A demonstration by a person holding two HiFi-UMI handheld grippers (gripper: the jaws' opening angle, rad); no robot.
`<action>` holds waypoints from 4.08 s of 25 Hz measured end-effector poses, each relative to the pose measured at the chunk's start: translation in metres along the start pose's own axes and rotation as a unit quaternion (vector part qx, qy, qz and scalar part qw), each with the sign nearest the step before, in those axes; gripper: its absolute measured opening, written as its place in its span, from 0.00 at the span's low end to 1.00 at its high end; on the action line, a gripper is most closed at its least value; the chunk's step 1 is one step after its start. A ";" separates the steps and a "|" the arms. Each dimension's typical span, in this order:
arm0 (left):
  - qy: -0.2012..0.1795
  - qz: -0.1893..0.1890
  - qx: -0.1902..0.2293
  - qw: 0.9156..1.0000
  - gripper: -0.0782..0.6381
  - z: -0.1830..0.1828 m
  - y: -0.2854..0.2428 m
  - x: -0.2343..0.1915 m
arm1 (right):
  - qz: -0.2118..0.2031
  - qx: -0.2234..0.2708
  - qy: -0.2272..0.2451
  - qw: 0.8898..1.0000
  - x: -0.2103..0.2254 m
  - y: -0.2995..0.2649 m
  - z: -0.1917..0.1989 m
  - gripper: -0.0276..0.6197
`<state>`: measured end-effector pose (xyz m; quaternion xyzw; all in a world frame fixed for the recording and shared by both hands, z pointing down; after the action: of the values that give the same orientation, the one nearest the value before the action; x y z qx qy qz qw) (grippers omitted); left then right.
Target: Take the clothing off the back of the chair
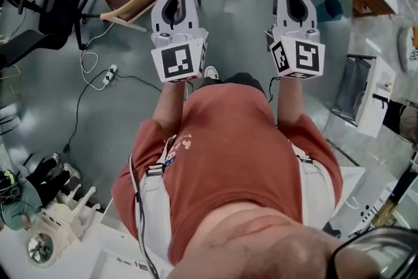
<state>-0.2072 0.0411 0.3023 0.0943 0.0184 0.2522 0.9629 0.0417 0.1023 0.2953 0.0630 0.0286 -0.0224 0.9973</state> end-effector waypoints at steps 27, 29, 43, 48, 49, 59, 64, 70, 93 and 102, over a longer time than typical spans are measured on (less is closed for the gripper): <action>-0.021 -0.008 0.002 1.000 0.13 0.036 -0.233 0.054 | -0.006 -0.015 -0.013 1.000 0.179 -0.176 0.049 0.09; -0.023 -0.013 -0.002 1.000 0.13 0.040 -0.254 0.063 | -0.008 -0.013 -0.015 1.000 0.200 -0.191 0.050 0.09; -0.043 -0.049 -0.009 0.998 0.13 0.057 -0.333 0.081 | -0.036 -0.021 -0.043 0.998 0.265 -0.265 0.080 0.09; -0.038 -0.055 -0.008 0.998 0.13 0.062 -0.336 0.056 | -0.048 -0.025 -0.034 0.998 0.242 -0.281 0.081 0.09; -0.036 -0.053 -0.008 0.998 0.13 0.064 -0.337 0.052 | -0.047 -0.026 -0.032 0.998 0.237 -0.284 0.081 0.09; -0.018 -0.025 -0.008 1.000 0.13 0.071 -0.337 0.020 | -0.045 -0.032 -0.016 0.998 0.195 -0.299 0.074 0.09; -0.012 -0.015 -0.021 1.000 0.13 0.081 -0.335 0.011 | -0.048 -0.044 -0.012 0.998 0.184 -0.302 0.082 0.09; -0.033 -0.005 -0.066 0.997 0.13 0.100 -0.327 0.003 | -0.059 -0.069 0.006 0.996 0.171 -0.306 0.103 0.09; 0.001 -0.040 -0.123 0.992 0.13 0.153 -0.291 -0.009 | -0.357 -0.355 0.118 0.856 0.121 -0.287 0.252 0.53; -0.005 -0.066 -0.103 0.993 0.13 0.158 -0.276 -0.017 | -0.418 -0.431 0.258 0.757 0.102 -0.283 0.300 0.62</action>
<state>-0.0760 -0.2309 0.4047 -0.0054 -0.0063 0.1884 0.9821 0.1463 -0.2203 0.5508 -0.3879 0.3149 -0.4057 0.7654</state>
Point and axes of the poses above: the fingertips, and each gripper's own axes: y backward along the fingers, x to its right, z out of its underside, the point moved 9 cm from there along y, backward along the fingers, and after that the axes turned 3 degrees about x, right-handed, at the moved point
